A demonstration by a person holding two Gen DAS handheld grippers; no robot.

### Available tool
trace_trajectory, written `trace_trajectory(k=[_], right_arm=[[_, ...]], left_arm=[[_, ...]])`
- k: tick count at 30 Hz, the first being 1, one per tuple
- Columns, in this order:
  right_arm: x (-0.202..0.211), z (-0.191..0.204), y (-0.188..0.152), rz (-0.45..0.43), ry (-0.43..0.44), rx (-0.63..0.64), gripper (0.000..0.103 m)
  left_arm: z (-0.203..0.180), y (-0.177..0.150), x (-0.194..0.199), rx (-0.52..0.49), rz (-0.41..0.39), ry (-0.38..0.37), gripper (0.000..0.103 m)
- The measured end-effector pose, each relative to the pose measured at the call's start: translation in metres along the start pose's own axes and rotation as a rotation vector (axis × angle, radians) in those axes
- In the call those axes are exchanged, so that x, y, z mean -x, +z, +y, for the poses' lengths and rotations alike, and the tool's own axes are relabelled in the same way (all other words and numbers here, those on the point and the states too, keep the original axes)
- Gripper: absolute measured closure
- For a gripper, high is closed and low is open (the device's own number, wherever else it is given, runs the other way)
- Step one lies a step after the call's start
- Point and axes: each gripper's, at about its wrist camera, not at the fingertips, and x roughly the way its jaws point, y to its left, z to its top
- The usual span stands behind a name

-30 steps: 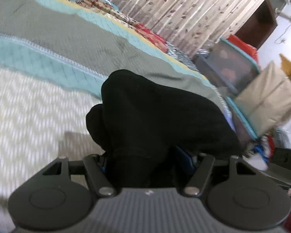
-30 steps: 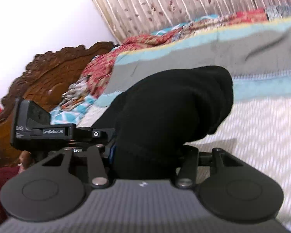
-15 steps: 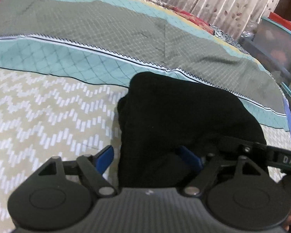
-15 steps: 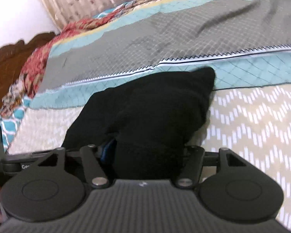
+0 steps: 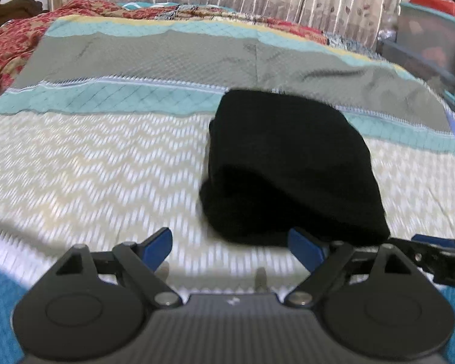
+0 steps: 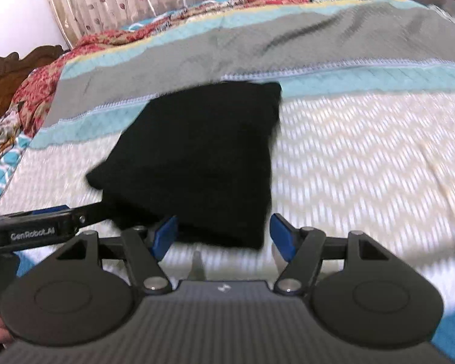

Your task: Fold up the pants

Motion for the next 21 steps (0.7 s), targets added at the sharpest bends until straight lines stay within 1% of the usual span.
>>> trace_trajectory(k=[2,5,13,15,18,21], right_arm=[[0.012,0.004,-0.015,0.016,-0.011,-0.018,0.033],[0.031,0.005,-0.037,0.037,-0.024,-0.059,0.033],[0.070,0.006,-0.080,0.068,-0.037,-0.172,0.029],[0.078,0.005,-0.088,0.065,-0.044,-0.189,0.025],[0.088,0.003,-0.100,0.054,-0.041,-0.217,0.018],[0.096,0.004,-0.110,0.049,-0.050,-0.230,0.015]], left_arm=[[-0.004,-0.014,0.014,-0.004,0.015,0.016,0.013],[-0.008,-0.032,0.033,-0.002,0.027,0.034,0.006],[-0.026,-0.062,0.066,-0.026,0.070,0.045,0.002],[-0.029,-0.069,0.072,-0.025,0.077,0.042,0.000],[-0.034,-0.077,0.080,-0.038,0.076,0.041,0.000],[-0.038,-0.083,0.088,-0.056,0.073,0.039,0.000]])
